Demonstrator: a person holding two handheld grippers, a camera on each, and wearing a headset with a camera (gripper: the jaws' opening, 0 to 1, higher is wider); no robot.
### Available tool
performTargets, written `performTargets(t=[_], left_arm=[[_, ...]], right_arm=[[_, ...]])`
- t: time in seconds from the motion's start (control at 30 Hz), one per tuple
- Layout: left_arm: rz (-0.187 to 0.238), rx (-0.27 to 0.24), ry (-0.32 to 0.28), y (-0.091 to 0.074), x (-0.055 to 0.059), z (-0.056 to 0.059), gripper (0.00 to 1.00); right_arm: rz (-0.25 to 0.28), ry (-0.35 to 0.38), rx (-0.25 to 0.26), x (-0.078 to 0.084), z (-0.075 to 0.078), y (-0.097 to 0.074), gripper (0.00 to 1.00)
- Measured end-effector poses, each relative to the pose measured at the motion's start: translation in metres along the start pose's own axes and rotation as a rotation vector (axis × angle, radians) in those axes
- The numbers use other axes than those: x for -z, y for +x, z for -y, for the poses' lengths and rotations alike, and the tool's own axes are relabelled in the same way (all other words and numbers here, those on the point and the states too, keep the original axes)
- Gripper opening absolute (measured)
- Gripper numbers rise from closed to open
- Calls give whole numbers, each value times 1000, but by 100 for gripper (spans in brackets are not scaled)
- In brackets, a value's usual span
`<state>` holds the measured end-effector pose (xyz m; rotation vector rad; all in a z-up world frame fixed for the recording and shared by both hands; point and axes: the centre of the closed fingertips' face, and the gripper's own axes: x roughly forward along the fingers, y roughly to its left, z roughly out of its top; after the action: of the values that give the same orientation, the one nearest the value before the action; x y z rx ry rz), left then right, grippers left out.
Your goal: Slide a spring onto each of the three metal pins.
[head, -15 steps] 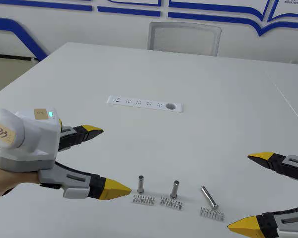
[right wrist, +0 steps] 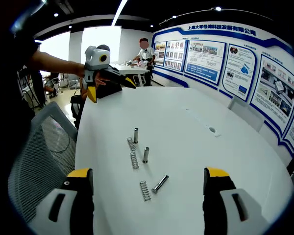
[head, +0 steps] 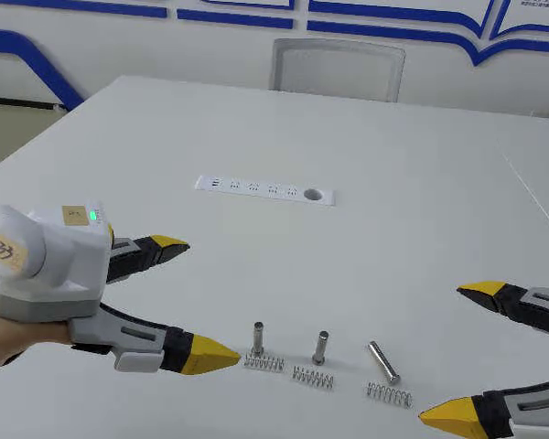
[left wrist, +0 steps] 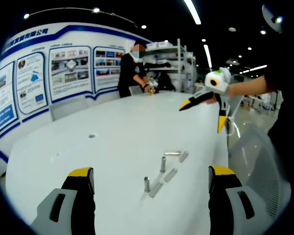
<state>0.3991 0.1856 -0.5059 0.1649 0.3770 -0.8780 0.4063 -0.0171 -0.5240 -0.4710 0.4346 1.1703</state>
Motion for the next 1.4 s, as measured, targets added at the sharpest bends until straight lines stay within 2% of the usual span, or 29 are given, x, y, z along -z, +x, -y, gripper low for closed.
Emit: performTargets(t=[0.17,0.47,0.8,0.9,1.27,1.4], left_arm=[[8,-1,-3,0,-2,0,99],[-12,6,5,1,1,5,98],[-4,0,0,1,0,4,98],[-6,-2,-3,1,2,4,98],[-16,1,-22,4,10,5,98],[-7,1,-36,5,12,6,98]], right_arm=[[1,0,-6,-1,-1,2,94],[4,6,-13,0,-2,4,94],[9,13,-12,0,0,8,93],[9,14,0,1,3,10,91],[-5,30,-12,8,0,19,87],[-15,37,-18,12,-1,23,84]])
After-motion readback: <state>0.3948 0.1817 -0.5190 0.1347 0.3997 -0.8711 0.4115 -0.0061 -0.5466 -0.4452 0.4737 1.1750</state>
